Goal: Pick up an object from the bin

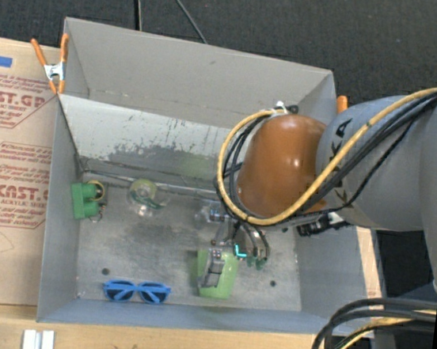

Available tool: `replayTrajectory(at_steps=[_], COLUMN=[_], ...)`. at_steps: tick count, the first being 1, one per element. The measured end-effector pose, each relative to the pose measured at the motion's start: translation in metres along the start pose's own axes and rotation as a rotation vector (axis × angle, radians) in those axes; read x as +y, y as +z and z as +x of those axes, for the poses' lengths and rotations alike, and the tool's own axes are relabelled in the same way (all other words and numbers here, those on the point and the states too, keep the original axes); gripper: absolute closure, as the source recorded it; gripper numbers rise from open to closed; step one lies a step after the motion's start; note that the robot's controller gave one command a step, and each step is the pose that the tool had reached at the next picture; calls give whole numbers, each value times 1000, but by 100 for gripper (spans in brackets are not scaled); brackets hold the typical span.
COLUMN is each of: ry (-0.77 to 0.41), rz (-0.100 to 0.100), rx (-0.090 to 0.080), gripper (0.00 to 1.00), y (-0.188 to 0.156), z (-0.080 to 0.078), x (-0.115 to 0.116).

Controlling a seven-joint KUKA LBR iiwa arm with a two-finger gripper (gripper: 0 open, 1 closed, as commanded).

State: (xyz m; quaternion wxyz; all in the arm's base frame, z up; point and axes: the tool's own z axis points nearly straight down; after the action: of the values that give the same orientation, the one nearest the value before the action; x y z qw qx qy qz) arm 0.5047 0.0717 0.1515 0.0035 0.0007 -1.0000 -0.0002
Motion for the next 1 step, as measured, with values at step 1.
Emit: replayTrajectory(at_steps=[1], ry=[-89], rz=[-3], rx=[-3], gripper=[0], y=[58], z=[7], x=[115])
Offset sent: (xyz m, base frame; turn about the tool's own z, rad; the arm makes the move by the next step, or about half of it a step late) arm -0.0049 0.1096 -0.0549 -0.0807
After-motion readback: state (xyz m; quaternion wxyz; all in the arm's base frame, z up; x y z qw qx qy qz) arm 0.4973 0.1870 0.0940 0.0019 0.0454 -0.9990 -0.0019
